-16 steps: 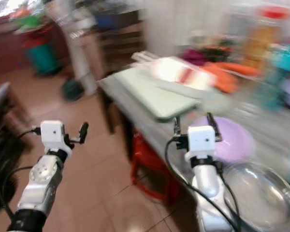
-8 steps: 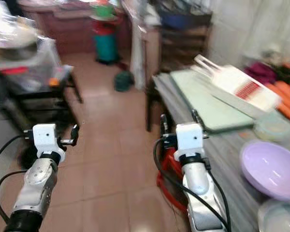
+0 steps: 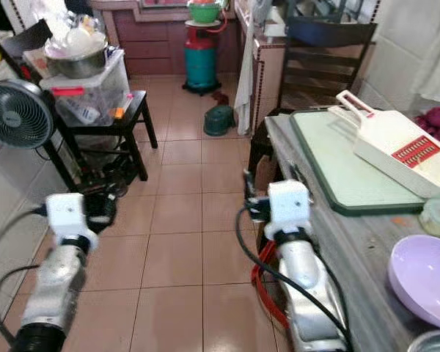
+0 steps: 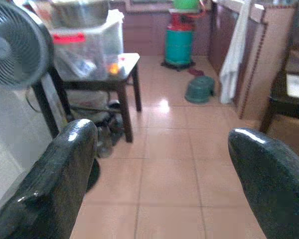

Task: Setting the table

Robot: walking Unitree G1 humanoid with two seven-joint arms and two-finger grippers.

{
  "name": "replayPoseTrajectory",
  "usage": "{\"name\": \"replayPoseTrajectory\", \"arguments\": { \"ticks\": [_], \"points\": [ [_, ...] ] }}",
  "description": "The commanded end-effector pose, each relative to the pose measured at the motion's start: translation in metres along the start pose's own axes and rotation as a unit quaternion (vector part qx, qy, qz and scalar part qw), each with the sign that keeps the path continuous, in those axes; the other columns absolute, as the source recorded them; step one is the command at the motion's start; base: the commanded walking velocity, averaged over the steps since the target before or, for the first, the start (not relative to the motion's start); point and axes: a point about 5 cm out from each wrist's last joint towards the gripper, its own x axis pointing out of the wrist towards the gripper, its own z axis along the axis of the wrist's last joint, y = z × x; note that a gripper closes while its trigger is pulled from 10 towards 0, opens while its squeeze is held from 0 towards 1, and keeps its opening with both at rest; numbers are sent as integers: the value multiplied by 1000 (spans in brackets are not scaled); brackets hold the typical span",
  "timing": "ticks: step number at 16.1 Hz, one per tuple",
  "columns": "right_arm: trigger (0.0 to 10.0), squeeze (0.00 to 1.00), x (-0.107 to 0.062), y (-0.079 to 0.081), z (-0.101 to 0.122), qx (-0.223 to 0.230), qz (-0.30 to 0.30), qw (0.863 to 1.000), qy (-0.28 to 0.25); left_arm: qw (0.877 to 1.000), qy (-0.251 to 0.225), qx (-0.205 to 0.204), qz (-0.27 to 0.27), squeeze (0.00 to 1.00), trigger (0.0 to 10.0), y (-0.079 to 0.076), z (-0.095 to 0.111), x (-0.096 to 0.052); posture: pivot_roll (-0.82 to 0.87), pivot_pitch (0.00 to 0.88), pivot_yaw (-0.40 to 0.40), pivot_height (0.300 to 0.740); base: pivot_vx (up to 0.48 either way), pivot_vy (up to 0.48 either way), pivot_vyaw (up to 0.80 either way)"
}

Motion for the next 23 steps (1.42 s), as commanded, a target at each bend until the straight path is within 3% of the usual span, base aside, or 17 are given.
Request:
{"name": "replayPoseTrajectory", "arguments": {
  "ticks": [1,23],
  "points": [
    [10000,0,0,0,-2,11,-6,1000,5,1000,9,-2,5,0,10000,4,-2,1,19,0,9,740,0,0,0],
    [10000,0,-2,0,-6,18,-13,1000,11,1000,23,7,-2,0,10000,1,-9,5,2,0,22,740,0,333,0]
  ]
}}
